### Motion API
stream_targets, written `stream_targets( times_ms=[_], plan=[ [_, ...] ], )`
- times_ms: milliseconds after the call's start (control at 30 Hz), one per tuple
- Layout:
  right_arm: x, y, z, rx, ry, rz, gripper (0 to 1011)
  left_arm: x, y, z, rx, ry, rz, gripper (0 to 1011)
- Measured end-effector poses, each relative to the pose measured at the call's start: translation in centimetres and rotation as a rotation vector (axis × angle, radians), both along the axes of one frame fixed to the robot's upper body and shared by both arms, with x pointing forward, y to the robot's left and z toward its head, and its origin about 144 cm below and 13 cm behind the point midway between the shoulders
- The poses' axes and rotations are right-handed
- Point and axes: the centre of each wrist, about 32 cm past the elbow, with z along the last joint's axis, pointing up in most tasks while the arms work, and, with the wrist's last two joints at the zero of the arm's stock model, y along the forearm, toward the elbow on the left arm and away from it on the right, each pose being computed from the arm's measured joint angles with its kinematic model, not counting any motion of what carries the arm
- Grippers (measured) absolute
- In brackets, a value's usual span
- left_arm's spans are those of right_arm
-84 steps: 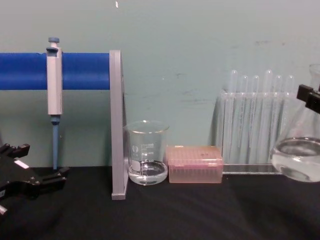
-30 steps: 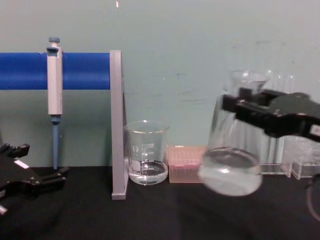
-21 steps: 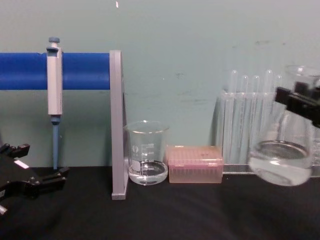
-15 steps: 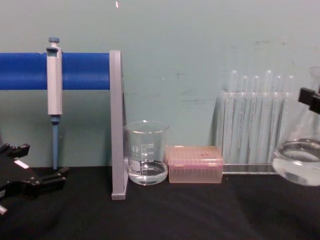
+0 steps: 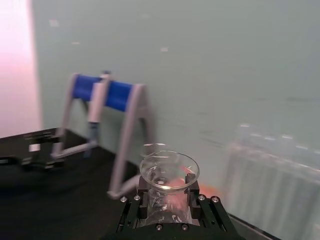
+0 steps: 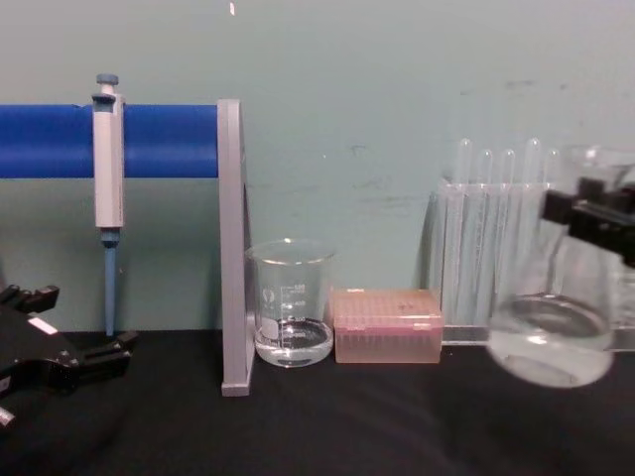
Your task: Grasp the erlenmeyer flask with one hand, shake it three times, then place it back.
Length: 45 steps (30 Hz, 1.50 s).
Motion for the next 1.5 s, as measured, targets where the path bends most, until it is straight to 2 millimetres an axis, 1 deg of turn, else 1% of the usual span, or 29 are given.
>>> stream_targets(
  times_ms=[167, 267, 467, 600, 967, 1500],
  plan=[
    [1.3, 1.0, 0.0, -0.014, 0.017, 0.143, 457, 0.0, 0.0, 0.0, 0.000, 0.000, 0.000, 1001],
    [2.1, 2.3, -0.2, -0.019, 0.032, 0.252, 457, 0.0, 0.0, 0.0, 0.000, 0.000, 0.000, 1001],
    [2.9, 3.9, -0.3, -0.029, 0.044, 0.364, 457, 0.0, 0.0, 0.0, 0.000, 0.000, 0.000, 1001],
    [3.0, 4.3, -0.5, -0.033, 0.052, 0.393, 457, 0.0, 0.0, 0.0, 0.000, 0.000, 0.000, 1001],
    [3.4, 4.4, -1.1, -0.026, 0.082, 0.418, 457, 0.0, 0.0, 0.0, 0.000, 0.000, 0.000, 1001],
    [4.2, 3.9, -3.3, -0.048, 0.155, 0.430, 457, 0.0, 0.0, 0.0, 0.000, 0.000, 0.000, 1001]
  ],
)
